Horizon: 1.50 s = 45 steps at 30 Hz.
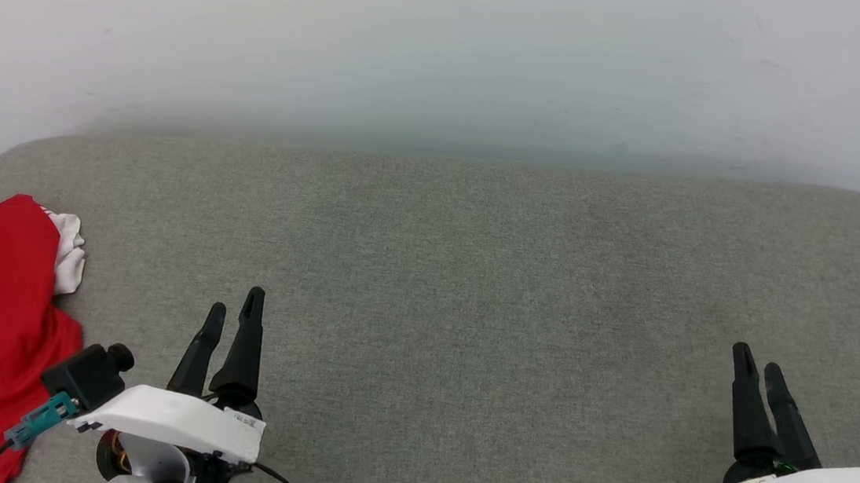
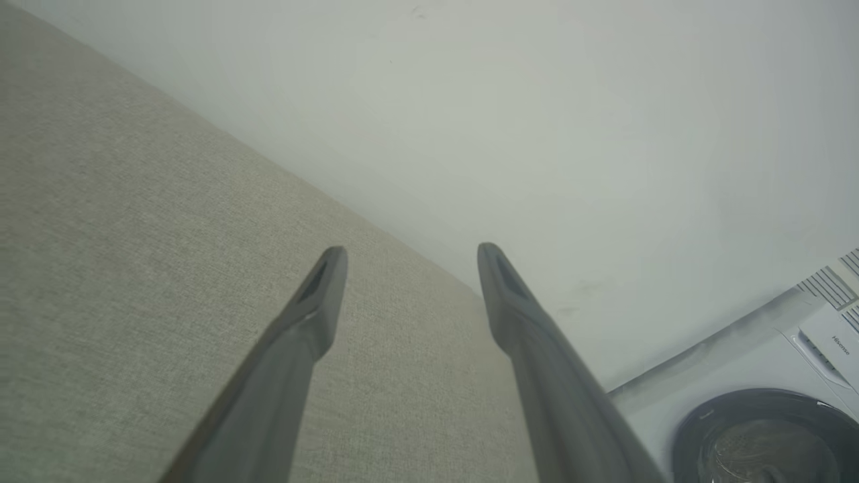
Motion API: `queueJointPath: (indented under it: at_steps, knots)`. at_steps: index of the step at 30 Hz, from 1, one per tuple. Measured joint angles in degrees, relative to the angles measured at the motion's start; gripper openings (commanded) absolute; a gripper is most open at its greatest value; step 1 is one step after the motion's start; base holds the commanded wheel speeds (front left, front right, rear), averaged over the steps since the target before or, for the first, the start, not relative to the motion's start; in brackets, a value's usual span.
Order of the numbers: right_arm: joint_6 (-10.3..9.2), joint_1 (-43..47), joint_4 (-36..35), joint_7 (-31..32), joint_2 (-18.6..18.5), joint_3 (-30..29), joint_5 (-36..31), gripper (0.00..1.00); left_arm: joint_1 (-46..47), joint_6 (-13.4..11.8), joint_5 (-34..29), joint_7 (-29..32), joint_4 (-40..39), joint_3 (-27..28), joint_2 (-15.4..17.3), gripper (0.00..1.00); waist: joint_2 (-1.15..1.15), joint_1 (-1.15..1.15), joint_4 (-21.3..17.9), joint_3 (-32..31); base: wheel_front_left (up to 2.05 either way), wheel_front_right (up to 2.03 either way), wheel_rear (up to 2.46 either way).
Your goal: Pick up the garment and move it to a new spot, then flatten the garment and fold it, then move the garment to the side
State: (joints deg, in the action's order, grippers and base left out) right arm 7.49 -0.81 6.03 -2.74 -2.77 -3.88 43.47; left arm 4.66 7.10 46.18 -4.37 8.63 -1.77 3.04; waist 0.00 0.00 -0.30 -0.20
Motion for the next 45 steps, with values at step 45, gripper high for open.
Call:
queueJointPath:
  at_steps: [45]
  knots:
    - [0.01,1.0,-2.7,-0.6,0.0,-0.6,-32.0,1.0,0.4,-4.1,-29.4,-6.9,0.7,-6.5,3.2,1.0,0.0,0.01,0.6,0.0,0.0,0.0,0.0]
